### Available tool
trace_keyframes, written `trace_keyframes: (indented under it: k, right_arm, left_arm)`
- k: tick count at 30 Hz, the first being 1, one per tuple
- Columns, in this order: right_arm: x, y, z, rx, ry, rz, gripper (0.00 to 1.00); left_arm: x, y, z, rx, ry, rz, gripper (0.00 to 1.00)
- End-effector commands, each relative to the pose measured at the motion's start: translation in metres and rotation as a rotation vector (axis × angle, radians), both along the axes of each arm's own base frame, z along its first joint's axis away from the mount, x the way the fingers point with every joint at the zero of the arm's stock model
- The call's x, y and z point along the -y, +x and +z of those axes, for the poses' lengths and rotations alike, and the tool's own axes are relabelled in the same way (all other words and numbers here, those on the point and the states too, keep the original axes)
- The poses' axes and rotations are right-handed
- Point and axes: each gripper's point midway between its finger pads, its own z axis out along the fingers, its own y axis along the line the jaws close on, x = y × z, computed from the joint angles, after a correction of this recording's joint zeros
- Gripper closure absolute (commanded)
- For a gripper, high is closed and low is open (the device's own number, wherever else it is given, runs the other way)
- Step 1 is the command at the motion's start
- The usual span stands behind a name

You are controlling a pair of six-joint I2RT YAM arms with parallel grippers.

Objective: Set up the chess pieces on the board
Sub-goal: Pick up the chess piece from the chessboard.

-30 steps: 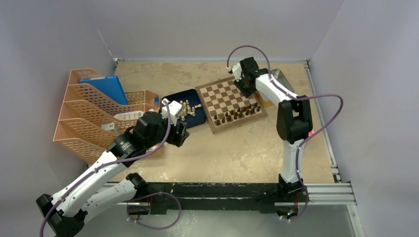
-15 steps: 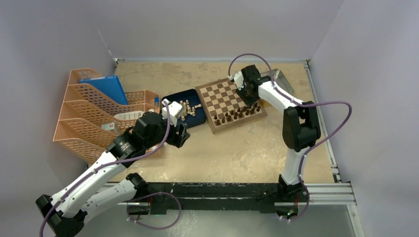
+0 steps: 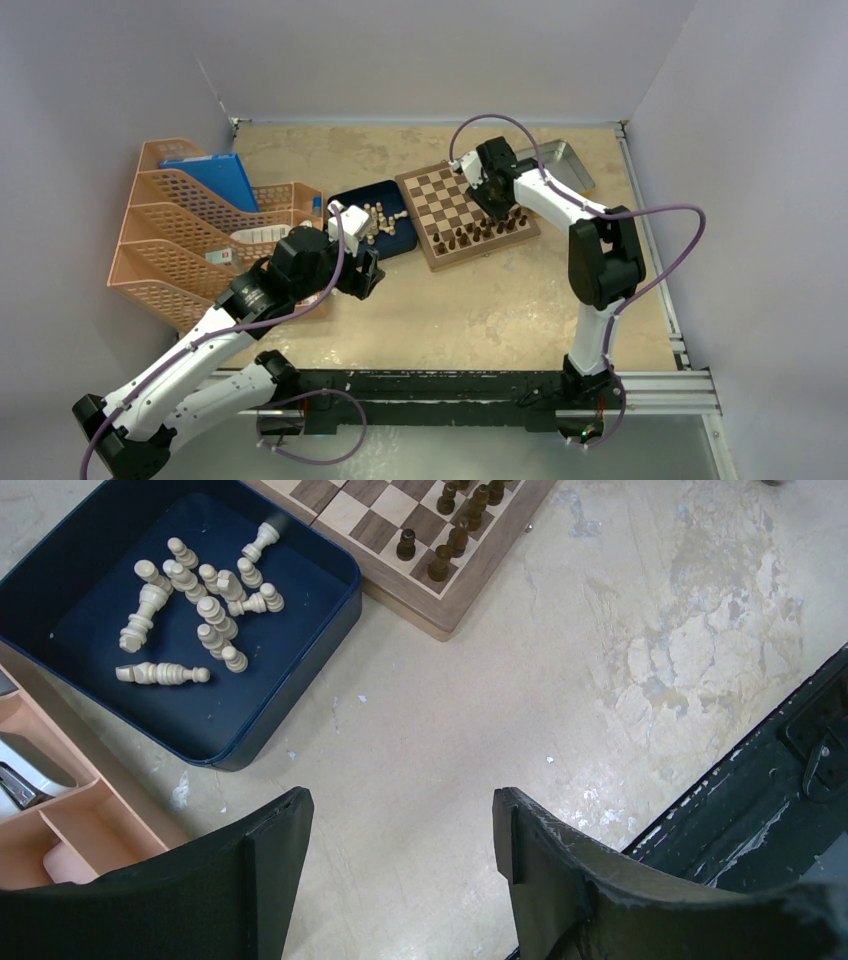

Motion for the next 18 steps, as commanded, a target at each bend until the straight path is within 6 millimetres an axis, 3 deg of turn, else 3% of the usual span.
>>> trace_keyframes:
  k: [1,18]
  right_arm:
    - [0.004,-0.001,0.021,0.054,-0.018,-0.006,0.62]
    - [0.003,0.006,0.008,0.03,-0.045,-0.007,0.65]
  left_arm:
    - [0.004,0.005,0.011,0.035,-0.027,-0.007,0.34]
    - [0.002,0.004,0.014,0.043,-0.033,0.003,0.34]
